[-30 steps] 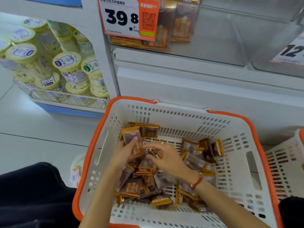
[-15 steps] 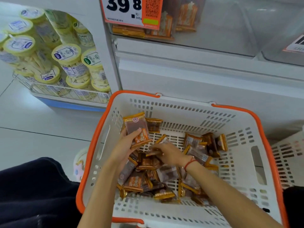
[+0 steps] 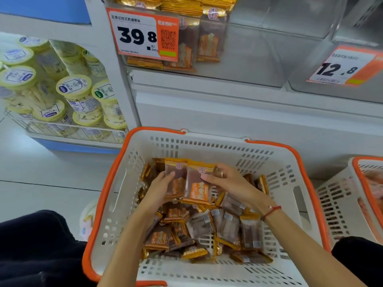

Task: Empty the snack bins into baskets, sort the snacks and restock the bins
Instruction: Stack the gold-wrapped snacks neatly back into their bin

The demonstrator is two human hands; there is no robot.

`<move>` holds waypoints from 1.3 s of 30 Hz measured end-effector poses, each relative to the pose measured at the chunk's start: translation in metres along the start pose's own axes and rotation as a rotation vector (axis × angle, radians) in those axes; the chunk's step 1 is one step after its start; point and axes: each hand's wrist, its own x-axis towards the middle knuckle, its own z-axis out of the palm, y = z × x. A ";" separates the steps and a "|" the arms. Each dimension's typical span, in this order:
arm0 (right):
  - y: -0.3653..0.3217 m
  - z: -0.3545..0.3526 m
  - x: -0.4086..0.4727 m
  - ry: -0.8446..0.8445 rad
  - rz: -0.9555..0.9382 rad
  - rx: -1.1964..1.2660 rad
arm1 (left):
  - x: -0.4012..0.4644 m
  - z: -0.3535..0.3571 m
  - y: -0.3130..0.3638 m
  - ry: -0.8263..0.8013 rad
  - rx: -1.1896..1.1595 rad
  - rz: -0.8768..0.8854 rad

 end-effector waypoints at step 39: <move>-0.083 0.031 -0.019 0.324 -0.226 0.070 | -0.015 0.047 0.037 0.053 -0.278 0.314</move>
